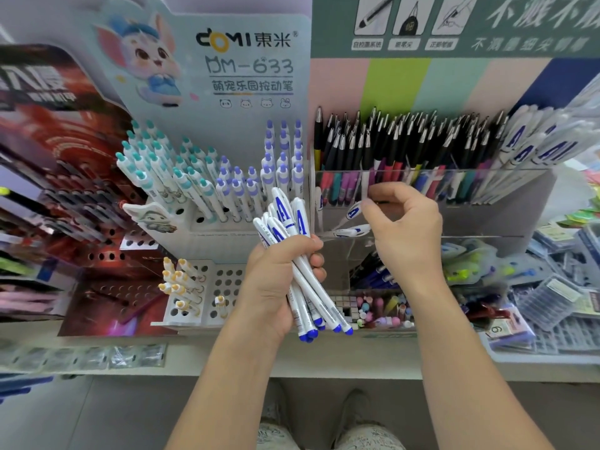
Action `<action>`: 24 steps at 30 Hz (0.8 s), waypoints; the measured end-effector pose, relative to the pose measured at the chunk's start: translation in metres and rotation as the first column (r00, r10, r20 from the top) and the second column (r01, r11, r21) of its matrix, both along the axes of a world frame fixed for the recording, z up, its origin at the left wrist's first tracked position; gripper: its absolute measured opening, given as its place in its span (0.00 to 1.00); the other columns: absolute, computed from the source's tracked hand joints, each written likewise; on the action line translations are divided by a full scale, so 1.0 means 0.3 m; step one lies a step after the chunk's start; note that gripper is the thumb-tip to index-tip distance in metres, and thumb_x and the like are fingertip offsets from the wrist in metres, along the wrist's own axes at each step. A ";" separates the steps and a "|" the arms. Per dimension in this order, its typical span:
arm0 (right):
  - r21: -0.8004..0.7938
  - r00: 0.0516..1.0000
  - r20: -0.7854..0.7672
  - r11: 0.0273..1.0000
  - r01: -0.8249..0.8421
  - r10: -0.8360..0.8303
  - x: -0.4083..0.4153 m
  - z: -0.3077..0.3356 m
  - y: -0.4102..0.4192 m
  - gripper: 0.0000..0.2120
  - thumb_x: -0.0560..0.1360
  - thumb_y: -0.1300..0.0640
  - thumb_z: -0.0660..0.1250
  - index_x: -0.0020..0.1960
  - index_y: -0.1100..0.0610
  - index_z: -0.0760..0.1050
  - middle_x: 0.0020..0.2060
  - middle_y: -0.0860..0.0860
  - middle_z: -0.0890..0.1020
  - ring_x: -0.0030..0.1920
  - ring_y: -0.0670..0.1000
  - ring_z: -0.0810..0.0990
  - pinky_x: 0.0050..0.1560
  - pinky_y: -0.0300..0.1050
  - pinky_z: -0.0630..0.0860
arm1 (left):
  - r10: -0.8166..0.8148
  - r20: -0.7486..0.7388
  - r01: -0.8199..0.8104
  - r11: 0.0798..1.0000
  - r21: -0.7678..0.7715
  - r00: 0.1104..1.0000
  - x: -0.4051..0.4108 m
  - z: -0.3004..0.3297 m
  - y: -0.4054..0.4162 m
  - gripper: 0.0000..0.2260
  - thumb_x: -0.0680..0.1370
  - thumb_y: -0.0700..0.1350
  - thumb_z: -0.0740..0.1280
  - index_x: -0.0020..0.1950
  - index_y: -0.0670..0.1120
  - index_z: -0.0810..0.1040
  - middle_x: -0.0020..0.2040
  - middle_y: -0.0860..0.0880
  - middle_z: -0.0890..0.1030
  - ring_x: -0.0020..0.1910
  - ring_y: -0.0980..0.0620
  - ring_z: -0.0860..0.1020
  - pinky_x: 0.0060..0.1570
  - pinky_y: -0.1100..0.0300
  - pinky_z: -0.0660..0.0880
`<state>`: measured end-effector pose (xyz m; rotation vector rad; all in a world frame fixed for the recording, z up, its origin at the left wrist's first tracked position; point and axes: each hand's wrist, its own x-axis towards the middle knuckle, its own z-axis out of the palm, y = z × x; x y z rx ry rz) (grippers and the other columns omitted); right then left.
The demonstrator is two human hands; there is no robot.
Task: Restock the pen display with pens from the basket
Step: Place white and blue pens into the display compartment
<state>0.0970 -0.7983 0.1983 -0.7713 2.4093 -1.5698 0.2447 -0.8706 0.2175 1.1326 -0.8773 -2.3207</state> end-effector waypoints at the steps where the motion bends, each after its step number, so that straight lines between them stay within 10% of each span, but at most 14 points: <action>1: -0.007 0.999 -0.031 1.000 0.017 -0.018 0.006 0.020 0.004 0.06 0.78 0.54 0.71 0.54 0.53 0.83 0.45 0.44 0.84 0.48 0.43 0.82 0.53 0.44 0.80 | -0.003 -0.001 0.003 1.000 0.000 1.000 -0.003 0.002 0.004 0.05 0.74 0.32 0.67 0.44 0.40 0.75 0.30 0.46 0.72 0.25 0.53 0.72 0.24 0.64 0.72; 8: 0.046 0.949 0.143 0.956 -0.291 0.282 0.090 0.136 0.008 0.09 0.73 0.45 0.76 0.44 0.51 0.85 0.35 0.45 0.85 0.33 0.41 0.80 0.37 0.37 0.78 | -0.040 0.000 0.040 0.997 -0.061 0.999 -0.041 0.022 0.040 0.06 0.74 0.30 0.67 0.49 0.38 0.79 0.29 0.46 0.76 0.26 0.52 0.76 0.26 0.61 0.75; 17: -0.088 0.883 0.426 0.980 -0.178 0.199 0.075 0.121 0.019 0.06 0.75 0.57 0.76 0.42 0.59 0.84 0.35 0.58 0.86 0.27 0.49 0.78 0.29 0.42 0.75 | -0.071 -0.018 0.070 0.997 -0.031 0.997 -0.052 0.017 0.055 0.12 0.74 0.37 0.72 0.56 0.37 0.82 0.38 0.42 0.84 0.34 0.48 0.83 0.33 0.58 0.80; 24: -0.386 0.905 0.408 0.921 0.047 0.124 0.060 0.167 0.009 0.05 0.78 0.59 0.71 0.46 0.61 0.81 0.29 0.48 0.80 0.27 0.45 0.75 0.29 0.37 0.74 | 0.025 -0.051 -0.022 0.998 0.051 0.998 -0.049 0.021 0.029 0.06 0.73 0.38 0.72 0.48 0.37 0.79 0.35 0.44 0.83 0.35 0.48 0.84 0.35 0.56 0.82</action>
